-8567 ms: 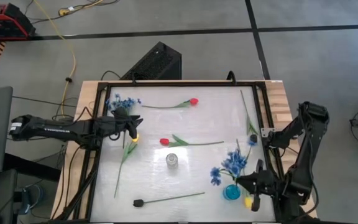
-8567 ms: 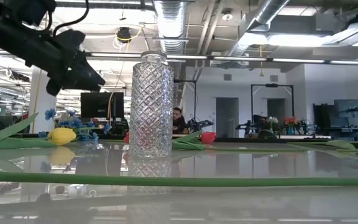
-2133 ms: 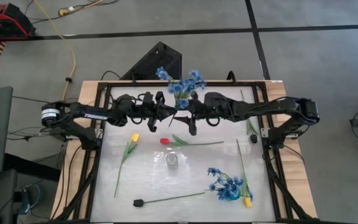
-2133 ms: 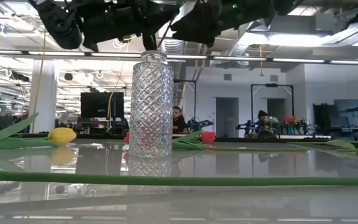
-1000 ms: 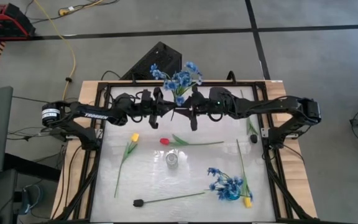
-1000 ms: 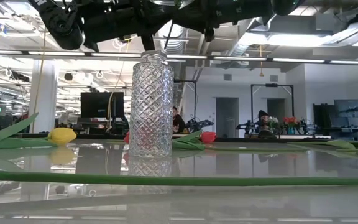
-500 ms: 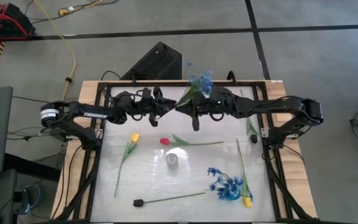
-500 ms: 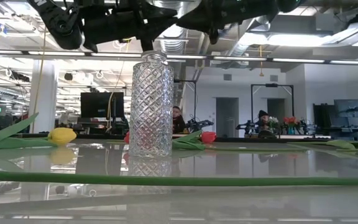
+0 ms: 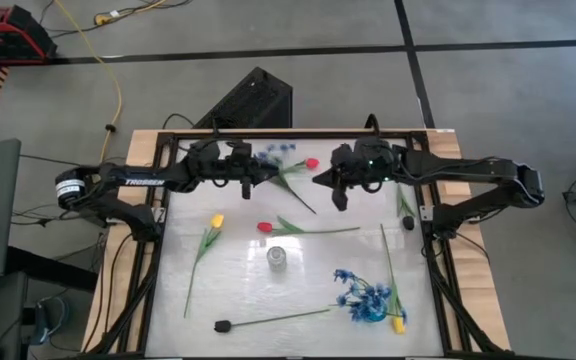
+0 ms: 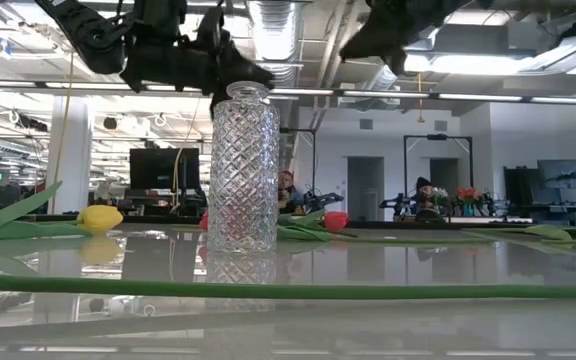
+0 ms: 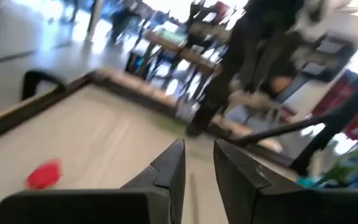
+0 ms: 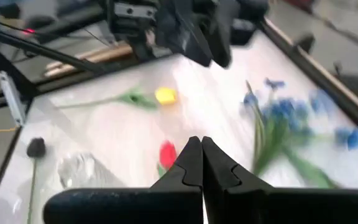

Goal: Sort flowers into vase by color
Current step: Put the blue flowers into the blue vase

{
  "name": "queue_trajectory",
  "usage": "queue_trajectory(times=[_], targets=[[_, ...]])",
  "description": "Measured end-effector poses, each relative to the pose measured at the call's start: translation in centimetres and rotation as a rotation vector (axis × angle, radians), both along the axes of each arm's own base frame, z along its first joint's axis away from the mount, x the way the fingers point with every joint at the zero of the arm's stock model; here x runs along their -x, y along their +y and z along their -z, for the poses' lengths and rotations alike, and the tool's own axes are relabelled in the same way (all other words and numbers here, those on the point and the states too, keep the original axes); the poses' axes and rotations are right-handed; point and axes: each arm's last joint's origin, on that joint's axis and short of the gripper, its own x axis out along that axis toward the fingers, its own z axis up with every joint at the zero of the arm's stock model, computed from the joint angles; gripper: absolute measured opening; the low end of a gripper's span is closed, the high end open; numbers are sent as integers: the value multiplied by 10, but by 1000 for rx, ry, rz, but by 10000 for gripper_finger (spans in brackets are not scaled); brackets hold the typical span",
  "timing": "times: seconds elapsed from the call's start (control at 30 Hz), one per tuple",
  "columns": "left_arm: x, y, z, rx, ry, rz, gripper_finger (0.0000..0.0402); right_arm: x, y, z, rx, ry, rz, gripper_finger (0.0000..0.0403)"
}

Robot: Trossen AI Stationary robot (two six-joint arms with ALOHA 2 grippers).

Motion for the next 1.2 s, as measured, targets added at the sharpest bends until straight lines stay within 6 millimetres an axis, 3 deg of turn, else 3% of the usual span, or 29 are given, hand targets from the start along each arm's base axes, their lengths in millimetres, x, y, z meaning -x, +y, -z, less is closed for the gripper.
queue_trajectory(times=[0.3, 0.47, 0.8, 0.97, 1.2], targets=[[4, -7, 11, -184, 204, -100, 95, -10, -9, 18, -38, 81, 69, 42], [4, -17, 19, -229, 333, -223, 133, -36, -22, 51, -43, 159, 88, 44], [14, -19, 2, -240, 281, -276, 151, -85, -51, 105, -125, 265, 172, 53], [16, -20, 6, -235, 333, -268, 151, -102, -56, 132, -141, 366, 171, 87], [17, -20, 9, -240, 365, -265, 151, -114, -67, 159, -137, 429, 200, 178]])
